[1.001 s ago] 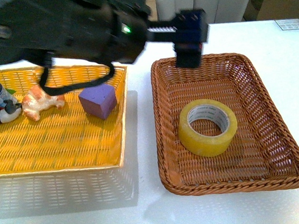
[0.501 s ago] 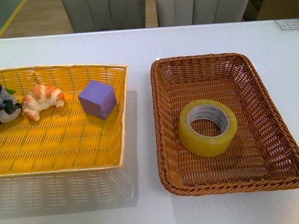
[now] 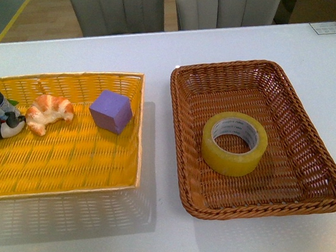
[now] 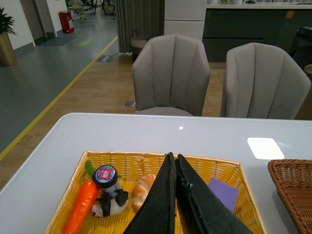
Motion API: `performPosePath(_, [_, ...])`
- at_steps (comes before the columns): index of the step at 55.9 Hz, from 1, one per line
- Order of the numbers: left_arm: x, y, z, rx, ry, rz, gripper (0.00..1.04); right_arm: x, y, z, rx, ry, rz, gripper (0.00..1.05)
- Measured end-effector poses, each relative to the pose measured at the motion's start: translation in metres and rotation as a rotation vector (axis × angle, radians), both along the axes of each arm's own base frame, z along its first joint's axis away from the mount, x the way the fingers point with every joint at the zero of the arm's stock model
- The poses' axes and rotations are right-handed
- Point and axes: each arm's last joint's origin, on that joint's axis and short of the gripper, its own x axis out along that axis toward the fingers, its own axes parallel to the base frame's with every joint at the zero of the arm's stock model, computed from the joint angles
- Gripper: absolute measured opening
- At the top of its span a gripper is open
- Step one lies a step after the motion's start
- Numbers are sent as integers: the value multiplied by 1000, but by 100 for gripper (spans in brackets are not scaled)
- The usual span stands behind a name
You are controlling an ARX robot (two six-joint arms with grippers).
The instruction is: Move tape to another basket
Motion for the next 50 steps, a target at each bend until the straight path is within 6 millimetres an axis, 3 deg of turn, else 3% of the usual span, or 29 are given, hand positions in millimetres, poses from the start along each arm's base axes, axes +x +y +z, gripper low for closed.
performPosePath(14, [-22,11,-13,0,11,-26,2,0,0,0,0,0,0,96])
performPosePath(18, [-29,18,-11,1,1,7,2,0,0,0,0,0,0,96])
performPosePath(50, [-57,19,-4,1,-21,1,2,0,0,0,0,0,0,96])
